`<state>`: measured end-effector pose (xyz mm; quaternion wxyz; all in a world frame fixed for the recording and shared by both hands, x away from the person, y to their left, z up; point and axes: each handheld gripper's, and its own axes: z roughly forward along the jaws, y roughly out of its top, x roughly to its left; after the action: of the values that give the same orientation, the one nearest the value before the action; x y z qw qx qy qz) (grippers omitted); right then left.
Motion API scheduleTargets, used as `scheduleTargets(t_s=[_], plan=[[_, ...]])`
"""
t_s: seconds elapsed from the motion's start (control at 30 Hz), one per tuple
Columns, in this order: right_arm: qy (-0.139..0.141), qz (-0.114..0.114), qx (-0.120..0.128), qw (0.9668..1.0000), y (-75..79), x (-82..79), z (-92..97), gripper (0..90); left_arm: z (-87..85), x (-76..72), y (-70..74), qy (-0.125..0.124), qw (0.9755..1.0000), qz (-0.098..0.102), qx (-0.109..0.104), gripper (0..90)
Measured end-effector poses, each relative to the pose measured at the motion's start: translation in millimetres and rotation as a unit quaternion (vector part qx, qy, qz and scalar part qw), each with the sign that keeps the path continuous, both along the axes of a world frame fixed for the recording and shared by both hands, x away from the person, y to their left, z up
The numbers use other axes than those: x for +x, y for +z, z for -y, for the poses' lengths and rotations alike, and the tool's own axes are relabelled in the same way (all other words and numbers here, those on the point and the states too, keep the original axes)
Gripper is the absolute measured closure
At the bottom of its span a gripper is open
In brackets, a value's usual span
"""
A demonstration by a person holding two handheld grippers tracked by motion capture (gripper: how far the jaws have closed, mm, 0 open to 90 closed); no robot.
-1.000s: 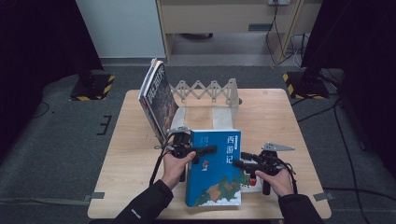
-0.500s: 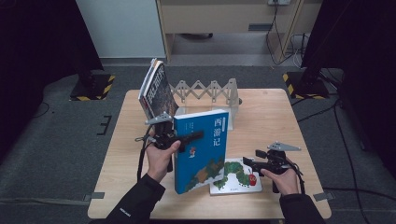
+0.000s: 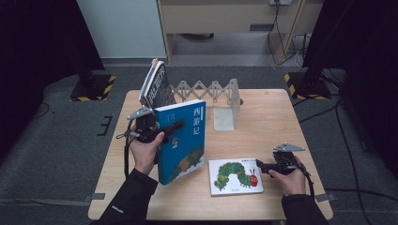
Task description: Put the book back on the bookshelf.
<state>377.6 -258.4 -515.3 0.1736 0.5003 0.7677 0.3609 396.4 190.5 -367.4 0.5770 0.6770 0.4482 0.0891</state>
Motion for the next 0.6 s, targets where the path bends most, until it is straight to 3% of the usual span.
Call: scheduleTargets(t_s=[0.17,0.43,0.6], plan=[[-0.005,-0.020,-0.015,0.9997,-6.0,1.8,5.4,13.9,-2.6,3.4,7.4,0.016,0.9997,0.011,0.013,60.1],[-0.017,-0.030,-0.032,0.9989,-12.7,4.9,11.8,13.2,-1.0,21.0,14.5,0.045,0.9989,0.008,0.015,60.2],[-0.016,-0.027,-0.042,0.9986,-15.5,6.3,12.8,11.8,6.7,35.7,22.1,0.055,0.9981,0.018,0.021,60.2]])
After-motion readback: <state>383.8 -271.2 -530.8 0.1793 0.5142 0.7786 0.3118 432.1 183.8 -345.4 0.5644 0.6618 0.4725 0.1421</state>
